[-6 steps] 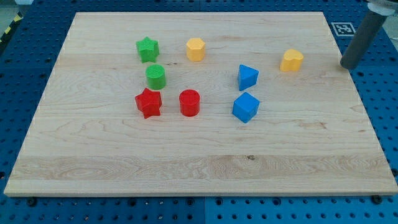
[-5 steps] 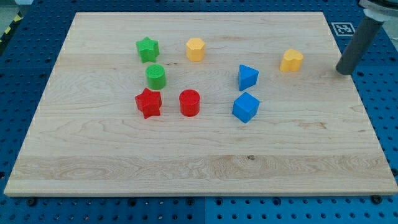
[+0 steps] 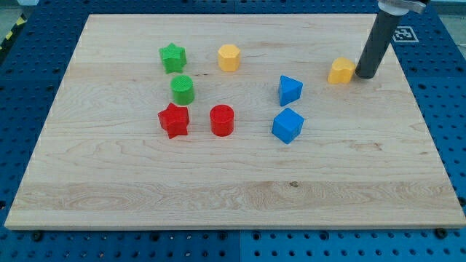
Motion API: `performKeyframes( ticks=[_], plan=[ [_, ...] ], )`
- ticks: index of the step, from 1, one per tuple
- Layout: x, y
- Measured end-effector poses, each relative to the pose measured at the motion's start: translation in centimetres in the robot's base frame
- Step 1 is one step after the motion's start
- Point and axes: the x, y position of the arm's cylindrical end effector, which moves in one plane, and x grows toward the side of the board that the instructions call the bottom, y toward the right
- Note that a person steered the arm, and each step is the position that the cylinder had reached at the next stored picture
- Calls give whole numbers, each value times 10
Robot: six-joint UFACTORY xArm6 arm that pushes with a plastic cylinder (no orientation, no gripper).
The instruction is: Move the yellow heart close to the yellow hexagon
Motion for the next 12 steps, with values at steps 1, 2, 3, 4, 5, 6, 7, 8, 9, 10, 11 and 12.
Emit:
performKeyframes(
  ticks=[1,2,3,4,5,6,7,8,9,10,11,12],
  plan=[
    [4,0],
    [4,0],
    [4,-15],
    [4,-31],
    [-1,-46],
    [-8,-65],
    [-13,-84],
    [-13,-97],
    [-13,-91],
    [-22,-86],
    [-28,-92],
    [-30,-105]
  ],
)
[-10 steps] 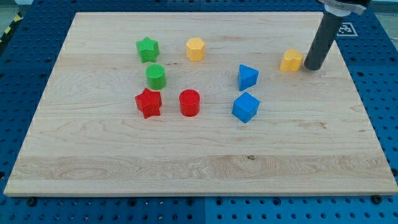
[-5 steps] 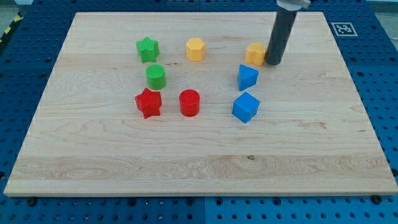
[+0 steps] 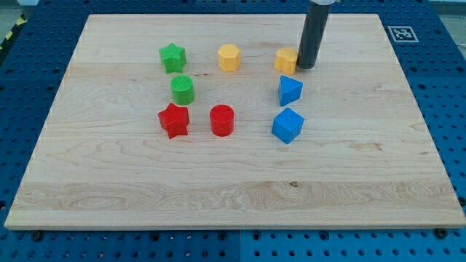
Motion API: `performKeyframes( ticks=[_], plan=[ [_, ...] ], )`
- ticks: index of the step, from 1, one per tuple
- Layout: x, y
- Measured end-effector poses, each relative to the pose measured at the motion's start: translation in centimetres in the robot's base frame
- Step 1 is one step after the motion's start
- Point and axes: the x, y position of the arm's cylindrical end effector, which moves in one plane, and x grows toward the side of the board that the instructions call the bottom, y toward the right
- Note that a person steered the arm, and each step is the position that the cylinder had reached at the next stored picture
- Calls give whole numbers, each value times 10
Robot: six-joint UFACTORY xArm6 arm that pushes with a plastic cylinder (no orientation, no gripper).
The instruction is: Move the yellow heart close to the yellow hexagon
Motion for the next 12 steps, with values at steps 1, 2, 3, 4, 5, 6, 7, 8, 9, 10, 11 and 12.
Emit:
performKeyframes(
  ticks=[1,2,3,4,5,6,7,8,9,10,11,12],
  plan=[
    [0,-15],
    [0,-19],
    [-5,-2],
    [-23,9],
    [-23,9],
    [-24,12],
    [-20,43],
    [-16,49],
    [-16,51],
    [3,73],
    [44,102],
    [120,98]
  ],
)
